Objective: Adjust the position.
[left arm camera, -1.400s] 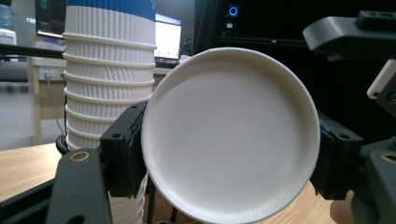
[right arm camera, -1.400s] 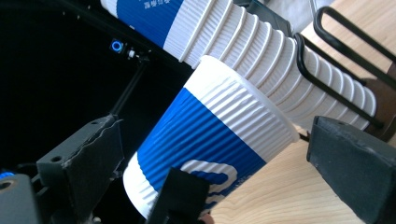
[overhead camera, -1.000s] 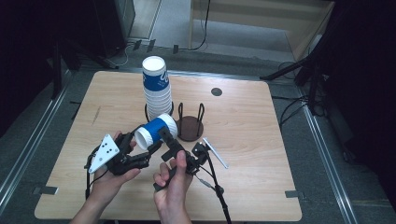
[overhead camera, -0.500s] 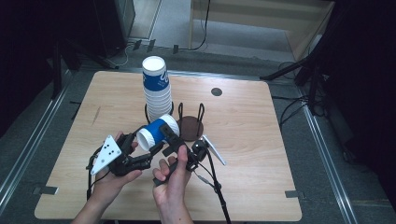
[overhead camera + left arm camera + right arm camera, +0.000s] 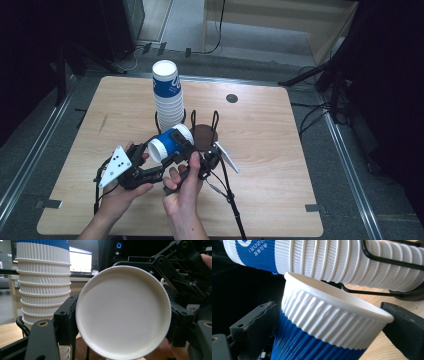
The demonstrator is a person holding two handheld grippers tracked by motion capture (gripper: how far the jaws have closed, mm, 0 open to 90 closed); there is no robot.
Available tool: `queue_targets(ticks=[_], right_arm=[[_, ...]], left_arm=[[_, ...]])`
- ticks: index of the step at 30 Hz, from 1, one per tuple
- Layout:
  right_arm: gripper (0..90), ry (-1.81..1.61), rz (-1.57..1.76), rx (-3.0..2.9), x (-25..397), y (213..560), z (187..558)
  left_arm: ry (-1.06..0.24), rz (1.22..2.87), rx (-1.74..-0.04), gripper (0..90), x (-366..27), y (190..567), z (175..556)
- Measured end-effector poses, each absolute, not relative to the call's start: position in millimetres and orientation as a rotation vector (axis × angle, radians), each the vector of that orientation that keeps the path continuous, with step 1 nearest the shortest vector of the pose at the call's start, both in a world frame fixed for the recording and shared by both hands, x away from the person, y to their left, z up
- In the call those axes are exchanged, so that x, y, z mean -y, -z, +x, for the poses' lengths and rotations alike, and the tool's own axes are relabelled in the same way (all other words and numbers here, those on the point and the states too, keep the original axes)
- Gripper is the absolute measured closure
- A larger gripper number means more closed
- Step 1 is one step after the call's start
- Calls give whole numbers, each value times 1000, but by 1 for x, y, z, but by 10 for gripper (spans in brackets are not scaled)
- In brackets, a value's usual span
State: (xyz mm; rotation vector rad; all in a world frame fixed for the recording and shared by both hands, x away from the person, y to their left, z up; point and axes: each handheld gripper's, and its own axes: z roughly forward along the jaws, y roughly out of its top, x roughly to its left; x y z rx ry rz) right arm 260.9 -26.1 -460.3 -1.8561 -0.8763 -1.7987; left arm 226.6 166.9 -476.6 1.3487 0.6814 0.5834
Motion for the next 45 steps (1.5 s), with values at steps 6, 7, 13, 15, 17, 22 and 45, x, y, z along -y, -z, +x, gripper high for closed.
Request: queue_targets(ticks=[6,7,13,15,17,22,45], right_arm=[[26,1772,-1829,872,26,465,267],[26,1764,-1826,866,26,465,267],[82,1767,-1803,844,27,468,269],[91,1777,-1795,847,27,468,268],[97,1781,-1793,839,26,468,268],[110,1805,-1776,842,26,468,266],[117,1995,-1844,933,41,459,264]], left_arm=[[-571,1364,-674,271,-166,478,227],[-570,1364,-673,271,-166,478,227],[-565,1364,-673,267,-168,478,227],[-560,1363,-675,263,-168,478,227],[-542,1364,-683,259,-169,478,227],[-499,1353,-695,244,-173,478,227],[-446,1447,-713,35,-173,475,224]])
